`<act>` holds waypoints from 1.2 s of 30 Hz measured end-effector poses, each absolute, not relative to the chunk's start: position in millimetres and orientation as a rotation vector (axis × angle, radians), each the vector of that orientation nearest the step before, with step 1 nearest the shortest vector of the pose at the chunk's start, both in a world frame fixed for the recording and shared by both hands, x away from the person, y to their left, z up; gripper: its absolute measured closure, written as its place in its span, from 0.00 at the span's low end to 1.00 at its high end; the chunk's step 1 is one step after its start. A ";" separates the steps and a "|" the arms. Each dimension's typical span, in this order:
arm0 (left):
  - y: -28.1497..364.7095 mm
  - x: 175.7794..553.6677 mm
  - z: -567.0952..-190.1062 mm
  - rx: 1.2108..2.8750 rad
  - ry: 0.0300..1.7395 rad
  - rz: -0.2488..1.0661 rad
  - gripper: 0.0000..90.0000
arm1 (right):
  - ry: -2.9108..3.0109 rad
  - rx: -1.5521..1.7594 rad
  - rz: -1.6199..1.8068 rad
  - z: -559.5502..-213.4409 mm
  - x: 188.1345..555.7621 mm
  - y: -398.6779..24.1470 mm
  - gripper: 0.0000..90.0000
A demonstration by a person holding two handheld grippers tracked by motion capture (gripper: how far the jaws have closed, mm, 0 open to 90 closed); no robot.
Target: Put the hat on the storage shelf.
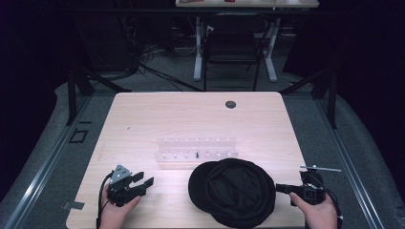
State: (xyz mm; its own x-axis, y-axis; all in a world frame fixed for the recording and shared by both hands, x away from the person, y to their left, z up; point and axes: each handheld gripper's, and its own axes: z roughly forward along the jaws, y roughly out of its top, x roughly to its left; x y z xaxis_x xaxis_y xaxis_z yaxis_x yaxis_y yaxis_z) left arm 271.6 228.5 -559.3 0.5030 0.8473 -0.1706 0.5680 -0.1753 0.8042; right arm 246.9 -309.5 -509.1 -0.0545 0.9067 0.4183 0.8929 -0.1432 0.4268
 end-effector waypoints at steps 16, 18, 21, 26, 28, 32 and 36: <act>227.6 271.1 -560.2 1.868 1.179 0.396 0.54 | 2.186 2.210 0.852 -508.7 255.9 -291.7 0.83; 227.4 271.2 -560.5 1.871 1.179 0.395 0.54 | 2.152 2.234 0.834 -511.1 257.7 -290.2 0.86; 226.7 271.4 -561.2 1.869 1.180 0.397 0.54 | 2.164 2.249 0.838 -513.5 260.4 -291.8 0.86; 226.5 271.2 -561.2 1.869 1.180 0.397 0.54 | 2.186 2.263 0.823 -516.0 263.0 -292.6 0.86; 226.5 271.3 -561.5 1.871 1.182 0.396 0.54 | 2.189 2.274 0.821 -517.3 264.3 -291.9 0.86; 226.2 271.6 -562.4 1.873 1.187 0.391 0.54 | 2.205 2.290 0.816 -518.0 266.7 -292.9 0.86; 226.2 271.5 -562.0 1.880 1.185 0.387 0.54 | 2.231 2.297 0.787 -517.5 269.7 -294.0 0.88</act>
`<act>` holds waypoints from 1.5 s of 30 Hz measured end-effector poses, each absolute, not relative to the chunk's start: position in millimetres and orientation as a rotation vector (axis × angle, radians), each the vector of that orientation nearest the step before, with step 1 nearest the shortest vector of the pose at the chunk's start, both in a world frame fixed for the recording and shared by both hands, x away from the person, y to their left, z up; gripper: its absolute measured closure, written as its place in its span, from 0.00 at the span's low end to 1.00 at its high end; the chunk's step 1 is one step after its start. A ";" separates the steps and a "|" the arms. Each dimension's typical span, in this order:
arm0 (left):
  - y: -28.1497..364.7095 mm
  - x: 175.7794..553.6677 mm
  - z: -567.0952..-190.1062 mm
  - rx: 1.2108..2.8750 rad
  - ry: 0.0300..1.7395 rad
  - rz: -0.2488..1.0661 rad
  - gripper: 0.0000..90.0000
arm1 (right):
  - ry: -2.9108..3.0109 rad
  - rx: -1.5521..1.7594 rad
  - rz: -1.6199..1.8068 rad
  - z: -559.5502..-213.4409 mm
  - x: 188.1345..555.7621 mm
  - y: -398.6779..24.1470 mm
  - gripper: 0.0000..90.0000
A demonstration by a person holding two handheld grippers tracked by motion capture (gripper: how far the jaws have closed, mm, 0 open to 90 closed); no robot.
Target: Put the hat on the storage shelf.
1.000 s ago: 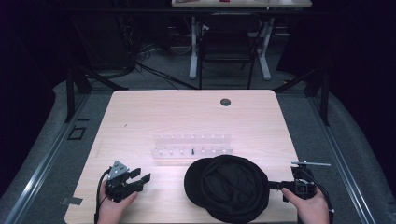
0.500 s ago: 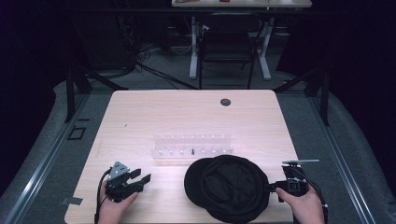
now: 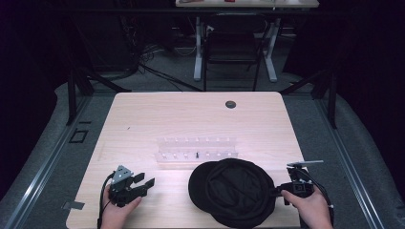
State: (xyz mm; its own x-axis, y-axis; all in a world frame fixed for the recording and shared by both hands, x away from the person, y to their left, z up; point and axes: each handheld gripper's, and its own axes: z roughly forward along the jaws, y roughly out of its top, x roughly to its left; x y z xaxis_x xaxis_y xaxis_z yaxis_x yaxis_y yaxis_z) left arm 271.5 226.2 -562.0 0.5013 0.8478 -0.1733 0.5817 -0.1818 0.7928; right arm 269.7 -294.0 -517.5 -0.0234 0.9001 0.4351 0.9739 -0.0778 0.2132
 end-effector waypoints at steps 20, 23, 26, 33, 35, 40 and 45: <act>226.0 272.6 -563.5 1.878 1.190 0.388 0.54 | -2.014 -2.041 -0.614 -517.8 283.0 -292.3 0.94; 226.1 272.6 -563.6 1.878 1.191 0.387 0.54 | -2.041 -2.009 -0.565 -514.3 285.2 -291.9 0.97; 226.1 272.7 -563.7 1.878 1.191 0.386 0.54 | -2.013 -2.055 -0.600 -512.5 284.9 -287.6 0.97; 226.1 272.6 -563.6 1.878 1.190 0.386 0.54 | -2.029 -2.006 -0.610 -501.3 287.6 -290.9 0.98; 226.0 272.6 -563.7 1.879 1.190 0.387 0.54 | -2.023 -1.997 -0.626 -498.0 288.3 -291.5 0.98; 225.7 272.4 -563.7 1.879 1.189 0.388 0.54 | -2.043 -1.980 -0.645 -488.7 287.6 -293.3 0.98; 225.7 272.7 -563.9 1.879 1.190 0.386 0.54 | -2.038 -1.988 -0.688 -474.2 285.0 -290.5 0.98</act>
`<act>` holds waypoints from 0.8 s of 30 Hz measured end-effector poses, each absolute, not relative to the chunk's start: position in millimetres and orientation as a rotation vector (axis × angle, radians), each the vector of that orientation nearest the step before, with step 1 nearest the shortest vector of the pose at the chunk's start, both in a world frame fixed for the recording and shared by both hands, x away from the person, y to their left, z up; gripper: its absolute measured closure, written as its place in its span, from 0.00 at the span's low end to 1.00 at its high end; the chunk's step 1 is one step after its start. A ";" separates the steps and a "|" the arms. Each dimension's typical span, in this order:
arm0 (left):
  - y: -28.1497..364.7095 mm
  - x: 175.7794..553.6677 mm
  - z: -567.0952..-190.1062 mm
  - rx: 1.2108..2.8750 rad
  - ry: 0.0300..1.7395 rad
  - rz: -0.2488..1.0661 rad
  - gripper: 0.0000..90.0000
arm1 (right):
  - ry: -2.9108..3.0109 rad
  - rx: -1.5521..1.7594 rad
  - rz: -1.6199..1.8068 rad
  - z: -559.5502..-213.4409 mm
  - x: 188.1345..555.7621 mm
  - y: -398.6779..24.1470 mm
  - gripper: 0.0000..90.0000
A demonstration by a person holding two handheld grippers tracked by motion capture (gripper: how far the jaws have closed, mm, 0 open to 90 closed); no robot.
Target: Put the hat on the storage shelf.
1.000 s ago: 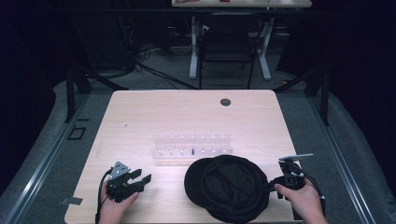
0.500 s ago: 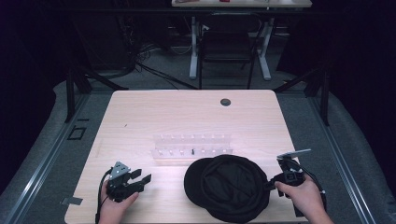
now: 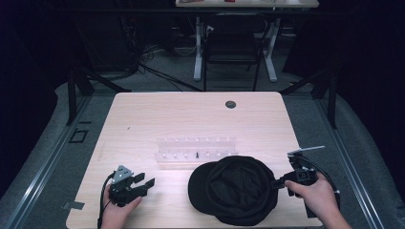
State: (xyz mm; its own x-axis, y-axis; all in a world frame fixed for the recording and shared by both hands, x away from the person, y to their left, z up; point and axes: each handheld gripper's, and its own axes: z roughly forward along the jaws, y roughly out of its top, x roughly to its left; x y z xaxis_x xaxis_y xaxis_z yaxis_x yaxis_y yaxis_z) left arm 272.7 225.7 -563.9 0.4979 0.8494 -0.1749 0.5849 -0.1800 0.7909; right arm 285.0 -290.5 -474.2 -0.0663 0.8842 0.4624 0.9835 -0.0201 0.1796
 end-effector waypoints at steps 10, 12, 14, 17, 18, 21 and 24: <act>224.8 272.8 -564.5 1.881 1.189 0.389 0.54 | -2.058 -1.912 -0.739 -448.4 285.0 -286.6 0.98; 224.8 272.7 -564.5 1.880 1.189 0.390 0.54 | -2.059 -1.909 -0.754 -446.1 285.4 -285.5 0.98; 224.7 272.8 -564.6 1.881 1.189 0.390 0.54 | -2.067 -1.912 -0.750 -439.8 285.9 -281.5 0.98; 224.9 272.8 -564.4 1.887 1.190 0.386 0.54 | -2.089 -1.888 -0.745 -437.2 287.1 -280.7 0.98; 224.6 273.0 -564.7 1.882 1.191 0.389 0.54 | -2.092 -1.887 -0.739 -435.4 287.4 -279.1 0.98; 224.5 273.0 -564.8 1.881 1.191 0.388 0.54 | -2.095 -1.873 -0.740 -430.5 288.4 -275.8 0.98; 224.6 272.9 -564.6 1.882 1.189 0.388 0.54 | -2.062 -1.872 -0.766 -426.5 288.7 -272.8 0.98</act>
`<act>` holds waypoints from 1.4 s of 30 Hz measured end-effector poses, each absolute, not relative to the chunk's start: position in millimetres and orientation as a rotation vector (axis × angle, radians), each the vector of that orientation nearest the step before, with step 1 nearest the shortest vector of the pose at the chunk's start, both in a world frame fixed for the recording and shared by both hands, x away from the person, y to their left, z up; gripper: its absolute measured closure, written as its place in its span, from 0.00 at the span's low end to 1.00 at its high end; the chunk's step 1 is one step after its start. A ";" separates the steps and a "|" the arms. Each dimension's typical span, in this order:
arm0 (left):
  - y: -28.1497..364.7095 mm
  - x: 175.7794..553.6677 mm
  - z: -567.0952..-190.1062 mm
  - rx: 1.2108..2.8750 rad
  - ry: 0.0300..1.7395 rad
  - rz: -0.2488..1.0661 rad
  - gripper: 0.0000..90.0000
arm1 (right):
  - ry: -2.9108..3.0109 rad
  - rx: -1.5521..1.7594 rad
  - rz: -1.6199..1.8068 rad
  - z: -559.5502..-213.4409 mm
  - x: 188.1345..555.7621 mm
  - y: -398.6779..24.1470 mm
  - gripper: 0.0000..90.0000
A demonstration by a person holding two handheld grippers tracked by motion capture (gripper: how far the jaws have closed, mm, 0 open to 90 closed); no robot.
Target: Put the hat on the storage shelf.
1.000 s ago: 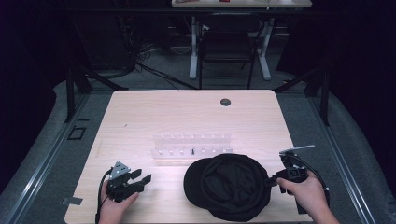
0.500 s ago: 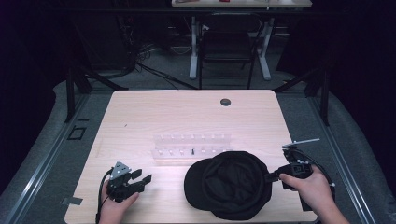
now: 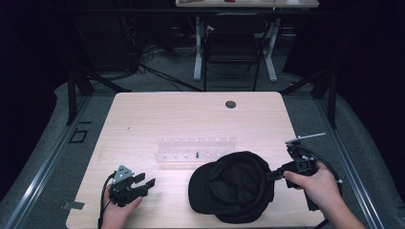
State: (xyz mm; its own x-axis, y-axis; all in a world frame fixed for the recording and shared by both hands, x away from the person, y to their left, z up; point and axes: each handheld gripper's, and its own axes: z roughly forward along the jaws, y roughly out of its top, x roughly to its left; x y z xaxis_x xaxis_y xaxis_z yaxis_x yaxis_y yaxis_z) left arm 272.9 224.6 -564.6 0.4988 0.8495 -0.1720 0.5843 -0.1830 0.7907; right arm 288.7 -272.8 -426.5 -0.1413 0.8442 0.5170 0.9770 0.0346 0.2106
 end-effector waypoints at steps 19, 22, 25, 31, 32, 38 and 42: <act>224.4 273.4 -565.0 1.887 1.190 0.382 0.54 | -1.995 -1.729 -0.876 -399.2 297.0 -254.9 0.98; 224.1 273.1 -564.6 1.891 1.187 0.383 0.54 | -1.983 -1.720 -0.896 -396.8 298.7 -252.0 0.98; 224.4 273.6 -565.3 1.885 1.190 0.382 0.54 | -1.980 -1.719 -0.899 -393.8 299.5 -249.1 0.98; 224.6 273.6 -564.9 1.891 1.187 0.376 0.54 | -1.950 -1.699 -0.939 -389.2 299.1 -245.8 0.98; 224.5 273.7 -565.0 1.893 1.187 0.377 0.54 | -1.944 -1.689 -0.946 -388.1 299.2 -245.3 0.98; 224.5 273.6 -565.5 1.881 1.192 0.381 0.54 | -1.928 -1.665 -0.993 -381.6 298.9 -242.5 0.98; 224.7 273.7 -565.0 1.890 1.188 0.373 0.54 | -1.922 -1.648 -1.026 -374.8 298.4 -240.6 0.98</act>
State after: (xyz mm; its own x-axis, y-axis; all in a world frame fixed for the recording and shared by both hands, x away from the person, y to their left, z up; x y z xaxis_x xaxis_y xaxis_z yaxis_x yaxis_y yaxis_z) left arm 273.7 224.7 -565.0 0.5038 0.8452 -0.1785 0.5913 -0.1867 0.7846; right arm 298.4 -240.6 -374.8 -0.2196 0.6643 0.7145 0.9633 0.0317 0.2665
